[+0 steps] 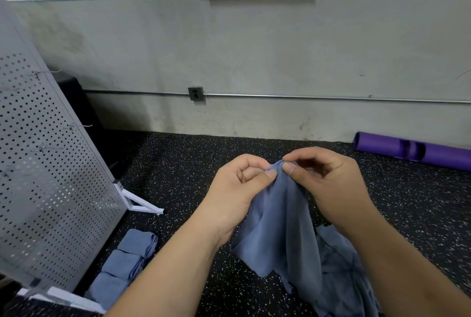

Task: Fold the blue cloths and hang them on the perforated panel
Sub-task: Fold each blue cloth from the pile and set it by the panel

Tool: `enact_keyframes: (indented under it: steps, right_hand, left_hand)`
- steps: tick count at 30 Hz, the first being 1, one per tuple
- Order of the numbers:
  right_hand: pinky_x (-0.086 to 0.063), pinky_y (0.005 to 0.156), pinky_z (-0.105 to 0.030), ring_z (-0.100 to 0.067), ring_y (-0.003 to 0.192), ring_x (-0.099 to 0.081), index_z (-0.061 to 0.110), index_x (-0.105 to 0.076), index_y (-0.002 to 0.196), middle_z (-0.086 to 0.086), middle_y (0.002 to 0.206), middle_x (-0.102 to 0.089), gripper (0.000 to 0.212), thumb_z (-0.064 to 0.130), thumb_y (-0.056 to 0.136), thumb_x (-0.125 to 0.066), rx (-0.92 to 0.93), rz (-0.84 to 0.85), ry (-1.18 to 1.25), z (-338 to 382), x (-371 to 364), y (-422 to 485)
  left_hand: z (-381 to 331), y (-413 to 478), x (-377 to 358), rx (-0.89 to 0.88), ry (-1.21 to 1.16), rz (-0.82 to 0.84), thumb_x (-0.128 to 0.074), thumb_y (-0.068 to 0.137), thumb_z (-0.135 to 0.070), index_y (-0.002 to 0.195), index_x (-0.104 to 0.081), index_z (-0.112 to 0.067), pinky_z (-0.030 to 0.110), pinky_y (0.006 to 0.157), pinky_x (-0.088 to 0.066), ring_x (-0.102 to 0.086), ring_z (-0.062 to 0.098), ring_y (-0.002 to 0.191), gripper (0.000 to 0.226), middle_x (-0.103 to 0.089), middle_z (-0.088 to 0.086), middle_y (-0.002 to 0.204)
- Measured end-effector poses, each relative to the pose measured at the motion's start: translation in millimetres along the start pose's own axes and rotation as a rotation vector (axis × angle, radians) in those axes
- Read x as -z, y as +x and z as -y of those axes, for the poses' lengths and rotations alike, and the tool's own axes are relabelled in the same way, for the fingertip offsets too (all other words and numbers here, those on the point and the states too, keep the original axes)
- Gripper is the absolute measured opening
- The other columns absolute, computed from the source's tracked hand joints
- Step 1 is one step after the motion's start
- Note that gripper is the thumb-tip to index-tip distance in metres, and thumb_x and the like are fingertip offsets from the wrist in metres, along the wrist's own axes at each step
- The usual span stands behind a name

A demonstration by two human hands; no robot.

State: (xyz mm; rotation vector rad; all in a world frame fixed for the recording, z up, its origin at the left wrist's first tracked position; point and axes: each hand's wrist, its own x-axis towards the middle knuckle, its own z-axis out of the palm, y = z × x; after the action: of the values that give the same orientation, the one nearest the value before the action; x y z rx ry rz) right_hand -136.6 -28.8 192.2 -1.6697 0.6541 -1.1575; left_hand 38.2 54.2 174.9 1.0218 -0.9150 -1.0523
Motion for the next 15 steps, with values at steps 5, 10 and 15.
enact_keyframes:
  steps: [5, 10, 15]
  right_hand:
    - [-0.061, 0.083, -0.027, -0.017, 0.087, -0.074, 0.020, -0.084, 0.096, -0.007, 0.093, -0.081, 0.020, 0.010, 0.079, -0.088, -0.044, 0.024, 0.017, -3.2, 5.0, 2.0]
    - [-0.061, 0.087, -0.030, -0.017, 0.089, -0.073, 0.019, -0.084, 0.101, -0.008, 0.094, -0.080, 0.026, 0.010, 0.077, -0.088, -0.078, 0.136, 0.011, -3.1, 8.1, 1.8]
    - [-0.062, 0.093, -0.035, -0.023, 0.098, -0.076, 0.018, -0.082, 0.104, -0.009, 0.100, -0.081, 0.025, 0.004, 0.083, -0.085, -0.100, 0.227, 0.005, -4.2, 9.1, 2.6]
  left_hand:
    - [-4.0, -0.3, 2.5, -0.121, 0.296, -0.018, -0.079, 0.094, -0.004, 0.102, -0.068, -0.009, 0.019, 0.068, -0.049, -0.060, 0.006, 0.070, 0.014, -0.072, -0.007, 0.084]
    - [-6.3, -7.4, 5.2, -0.293, 0.698, -0.008, -0.086, 0.089, -0.019, 0.098, -0.060, -0.030, 0.026, 0.079, -0.052, -0.067, 0.011, 0.084, 0.030, -0.070, -0.009, 0.089]
    - [-8.2, -12.6, 0.5, -0.240, 0.763, -0.010, -0.087, 0.087, -0.026, 0.093, -0.051, -0.029, 0.040, 0.075, -0.056, -0.065, 0.011, 0.076, 0.037, -0.070, -0.007, 0.086]
